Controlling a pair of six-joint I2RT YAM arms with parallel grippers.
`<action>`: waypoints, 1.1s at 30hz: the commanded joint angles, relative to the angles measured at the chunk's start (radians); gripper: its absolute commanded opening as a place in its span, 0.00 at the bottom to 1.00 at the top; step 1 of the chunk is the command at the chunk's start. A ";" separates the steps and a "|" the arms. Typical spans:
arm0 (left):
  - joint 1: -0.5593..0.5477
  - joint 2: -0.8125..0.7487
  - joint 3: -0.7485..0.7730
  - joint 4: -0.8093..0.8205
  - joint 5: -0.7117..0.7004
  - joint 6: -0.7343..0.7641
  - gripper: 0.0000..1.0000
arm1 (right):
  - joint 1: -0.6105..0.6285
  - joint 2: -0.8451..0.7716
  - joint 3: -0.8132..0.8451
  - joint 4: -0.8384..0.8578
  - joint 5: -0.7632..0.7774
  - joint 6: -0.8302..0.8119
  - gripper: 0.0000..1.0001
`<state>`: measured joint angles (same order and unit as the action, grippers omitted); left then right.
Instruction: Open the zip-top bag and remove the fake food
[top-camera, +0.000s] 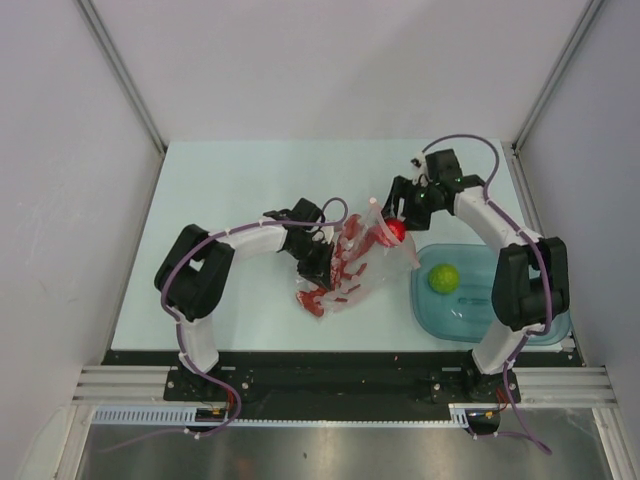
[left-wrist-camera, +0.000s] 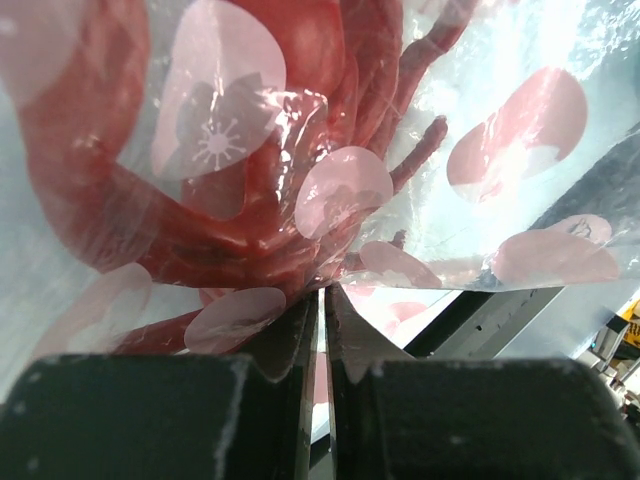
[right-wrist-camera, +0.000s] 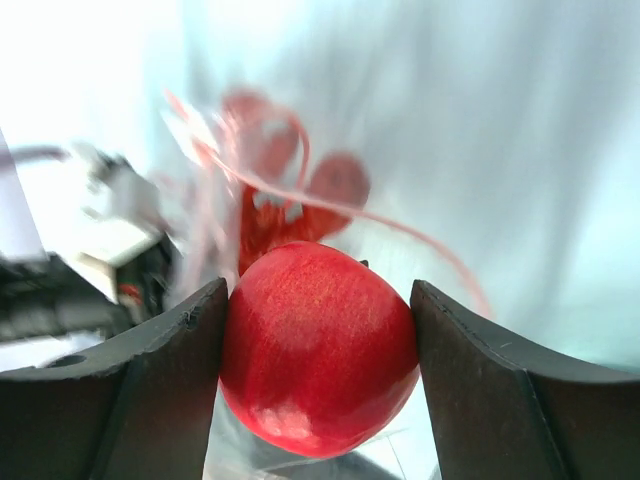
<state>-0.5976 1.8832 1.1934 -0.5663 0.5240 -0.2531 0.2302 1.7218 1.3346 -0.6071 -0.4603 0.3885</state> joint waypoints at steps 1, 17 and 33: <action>-0.001 -0.001 -0.034 0.000 -0.074 0.034 0.11 | -0.035 -0.064 0.139 -0.103 0.129 -0.048 0.26; 0.047 -0.009 -0.040 -0.044 -0.148 0.074 0.10 | -0.276 -0.364 -0.063 -0.350 0.646 -0.019 0.28; 0.090 -0.127 -0.002 -0.130 -0.340 0.156 0.17 | -0.443 -0.286 -0.331 -0.149 0.594 -0.031 0.54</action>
<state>-0.5251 1.8183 1.1809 -0.6521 0.3359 -0.1696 -0.2073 1.4063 1.0328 -0.8364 0.1268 0.3714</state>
